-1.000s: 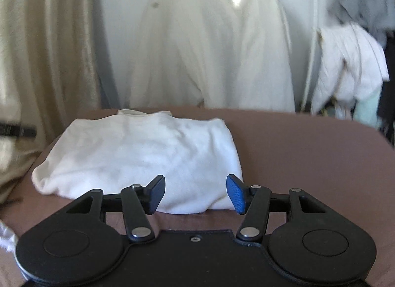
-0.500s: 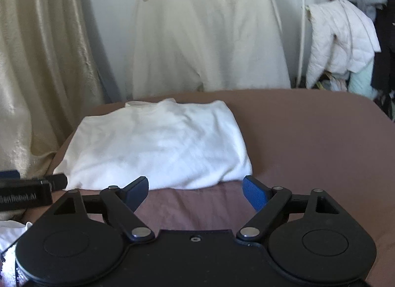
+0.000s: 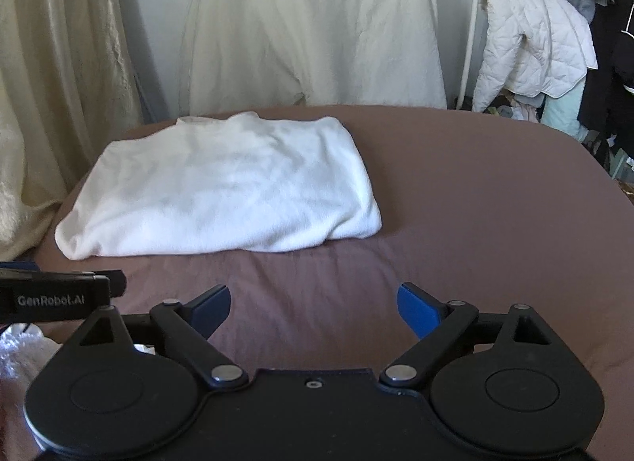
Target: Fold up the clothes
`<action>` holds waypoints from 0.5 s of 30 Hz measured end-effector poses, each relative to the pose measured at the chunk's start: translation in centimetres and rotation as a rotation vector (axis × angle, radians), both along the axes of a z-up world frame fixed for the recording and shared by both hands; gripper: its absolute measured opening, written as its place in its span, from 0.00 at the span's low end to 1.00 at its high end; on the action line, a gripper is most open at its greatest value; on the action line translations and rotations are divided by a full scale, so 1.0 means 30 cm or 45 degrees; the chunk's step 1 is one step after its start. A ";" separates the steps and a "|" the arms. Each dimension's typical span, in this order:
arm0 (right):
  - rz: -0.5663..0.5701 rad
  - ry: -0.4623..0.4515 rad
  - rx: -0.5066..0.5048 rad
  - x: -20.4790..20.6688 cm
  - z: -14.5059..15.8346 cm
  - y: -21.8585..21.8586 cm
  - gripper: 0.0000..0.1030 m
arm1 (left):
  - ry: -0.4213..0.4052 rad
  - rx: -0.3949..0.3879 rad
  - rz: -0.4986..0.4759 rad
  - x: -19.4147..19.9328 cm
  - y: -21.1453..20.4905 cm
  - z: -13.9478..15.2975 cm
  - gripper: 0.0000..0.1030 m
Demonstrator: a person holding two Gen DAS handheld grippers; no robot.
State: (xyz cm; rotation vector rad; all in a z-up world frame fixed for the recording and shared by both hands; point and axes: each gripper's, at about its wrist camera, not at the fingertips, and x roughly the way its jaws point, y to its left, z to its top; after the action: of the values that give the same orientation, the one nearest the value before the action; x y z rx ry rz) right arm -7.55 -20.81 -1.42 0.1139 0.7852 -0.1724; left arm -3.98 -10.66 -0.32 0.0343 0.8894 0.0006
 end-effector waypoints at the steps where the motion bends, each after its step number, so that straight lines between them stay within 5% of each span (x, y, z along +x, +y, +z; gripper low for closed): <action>1: -0.001 0.004 0.001 -0.002 -0.002 -0.001 0.91 | -0.014 0.005 0.028 -0.006 0.002 0.001 1.00; 15: -0.007 0.025 0.051 -0.029 -0.021 -0.023 0.91 | -0.019 0.123 -0.017 -0.002 -0.052 -0.010 1.00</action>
State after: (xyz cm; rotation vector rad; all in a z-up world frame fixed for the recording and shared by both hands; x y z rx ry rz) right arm -8.42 -21.51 -2.05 0.1525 0.8084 -0.1632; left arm -4.04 -12.22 -0.63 0.1305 0.8740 0.0315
